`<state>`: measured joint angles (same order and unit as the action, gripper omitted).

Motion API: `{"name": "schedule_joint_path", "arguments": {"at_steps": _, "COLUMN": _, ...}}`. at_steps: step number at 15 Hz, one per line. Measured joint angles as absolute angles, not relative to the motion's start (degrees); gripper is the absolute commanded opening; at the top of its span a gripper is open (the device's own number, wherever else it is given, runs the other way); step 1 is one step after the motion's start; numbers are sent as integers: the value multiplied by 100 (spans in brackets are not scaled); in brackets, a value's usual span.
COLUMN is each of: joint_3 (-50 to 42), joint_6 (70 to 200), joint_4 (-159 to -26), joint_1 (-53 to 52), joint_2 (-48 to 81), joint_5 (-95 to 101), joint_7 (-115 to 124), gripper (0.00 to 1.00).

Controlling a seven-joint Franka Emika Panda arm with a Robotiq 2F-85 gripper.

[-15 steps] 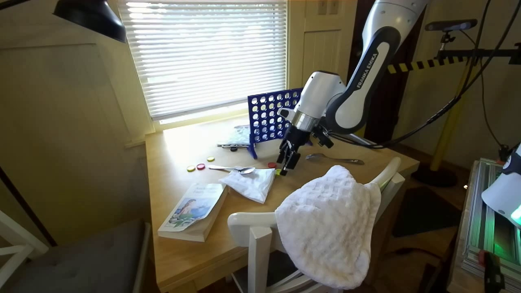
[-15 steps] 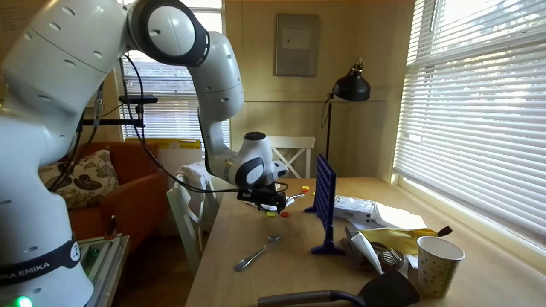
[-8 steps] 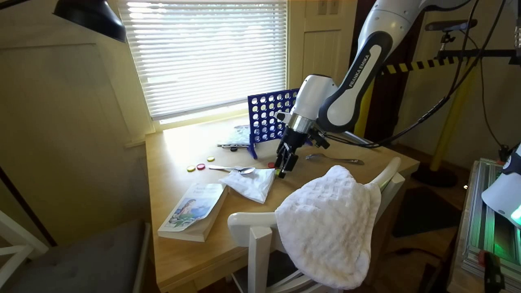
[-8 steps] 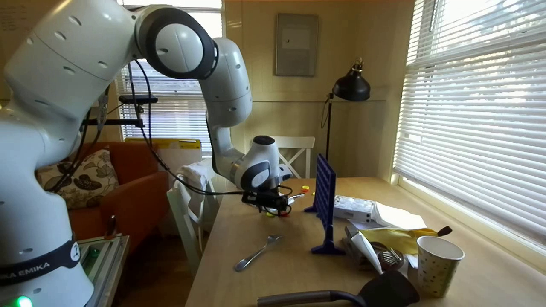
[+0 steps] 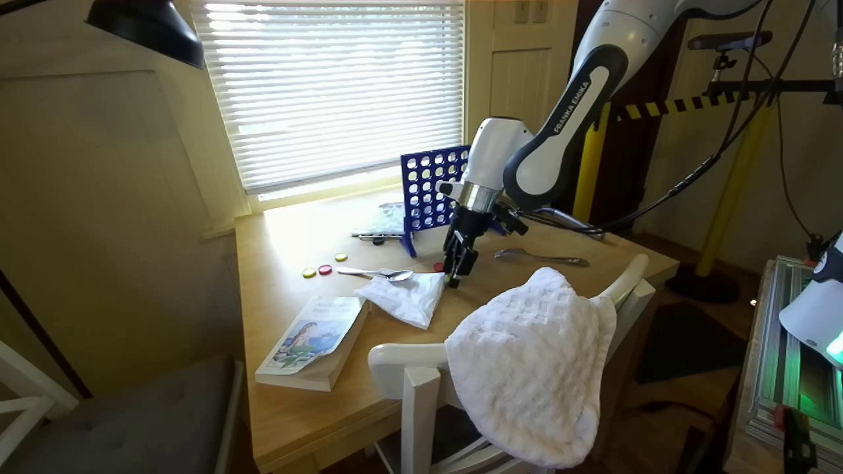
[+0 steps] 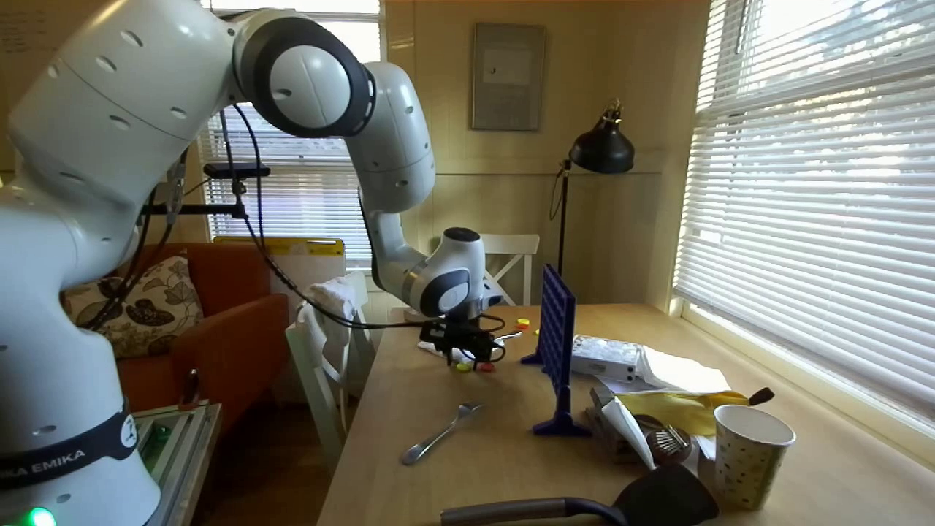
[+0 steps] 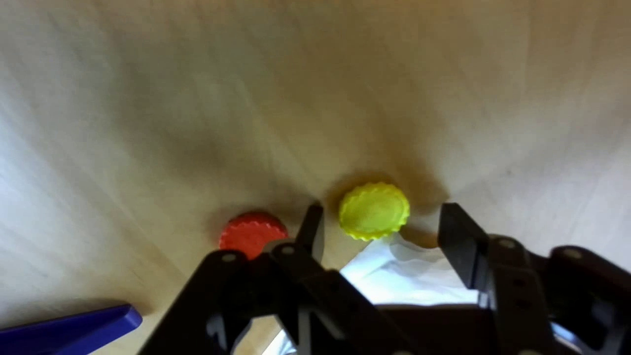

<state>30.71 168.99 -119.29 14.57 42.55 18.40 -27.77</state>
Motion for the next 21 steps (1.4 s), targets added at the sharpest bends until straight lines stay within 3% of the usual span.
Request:
{"name": "schedule_joint_path", "arguments": {"at_steps": 3, "joint_3": 3071, "joint_6": 16768, "joint_4": -11856, "joint_1": 1415, "joint_2": 4252, "joint_5": 1759, "joint_7": -2842, "gripper": 12}}
{"name": "schedule_joint_path", "arguments": {"at_steps": 11, "joint_3": 2901, "joint_6": 16635, "joint_4": -11820, "joint_1": 1089, "joint_2": 4072, "joint_5": 1613, "joint_7": -2852, "gripper": 12}}
{"name": "schedule_joint_path", "arguments": {"at_steps": 17, "joint_3": 2604, "joint_6": 17831, "joint_4": -12281, "joint_1": 652, "joint_2": 3469, "joint_5": 1613, "joint_7": -2673, "gripper": 12}}
{"name": "schedule_joint_path", "arguments": {"at_steps": 21, "joint_3": 1901, "joint_6": 18735, "joint_4": -12819, "joint_1": 9, "joint_2": 2878, "joint_5": 1617, "joint_7": -2293, "gripper": 12}}
